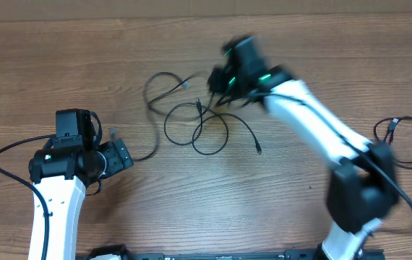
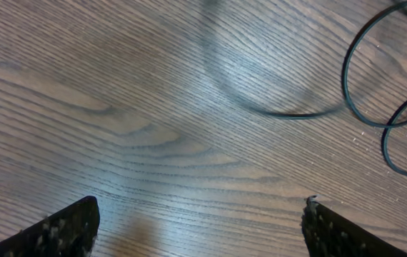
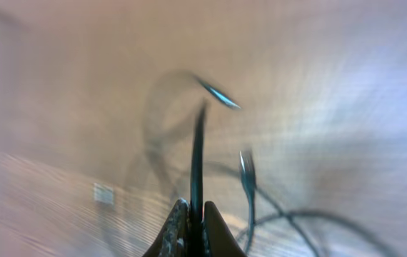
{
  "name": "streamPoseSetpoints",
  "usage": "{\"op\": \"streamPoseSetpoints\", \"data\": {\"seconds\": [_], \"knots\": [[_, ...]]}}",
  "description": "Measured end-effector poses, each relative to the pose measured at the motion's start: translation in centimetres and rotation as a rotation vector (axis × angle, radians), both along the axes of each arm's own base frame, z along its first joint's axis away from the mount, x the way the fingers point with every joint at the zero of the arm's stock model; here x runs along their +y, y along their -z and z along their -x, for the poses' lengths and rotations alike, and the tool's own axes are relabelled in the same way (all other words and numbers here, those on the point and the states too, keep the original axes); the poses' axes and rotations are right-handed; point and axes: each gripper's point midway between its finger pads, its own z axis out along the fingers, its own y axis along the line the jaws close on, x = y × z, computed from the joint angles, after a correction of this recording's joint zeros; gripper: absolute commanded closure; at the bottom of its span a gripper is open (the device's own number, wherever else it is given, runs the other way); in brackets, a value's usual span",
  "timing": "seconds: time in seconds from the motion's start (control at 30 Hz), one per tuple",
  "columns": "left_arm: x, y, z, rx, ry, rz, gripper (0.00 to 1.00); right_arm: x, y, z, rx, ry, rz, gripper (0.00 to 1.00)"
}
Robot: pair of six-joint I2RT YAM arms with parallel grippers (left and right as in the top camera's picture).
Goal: Untangle cables
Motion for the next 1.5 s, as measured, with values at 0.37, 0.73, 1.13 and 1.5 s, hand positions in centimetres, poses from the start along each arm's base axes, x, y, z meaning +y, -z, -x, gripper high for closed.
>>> {"op": "streamPoseSetpoints", "data": {"seconds": [0.37,0.73,1.13,1.5], "knots": [[0.0,0.0,-0.1,-0.005,0.000,-0.001,0.10,-15.1,-20.5,-1.9,-0.422,0.251,-0.094,0.96],[0.0,0.0,-0.1,-0.005,0.000,-0.001,0.10,-35.9,-19.0,-1.3,-0.362,0.704,0.031,0.96],[0.0,0.0,-0.1,-0.005,0.000,-0.001,0.10,-46.5,-13.8,6.1,-0.091,1.094,0.307,0.96],[0.0,0.0,-0.1,-0.005,0.000,-0.001,0.10,-52.2,-13.2,11.3,-0.004,1.415,0.388,0.93]]}}
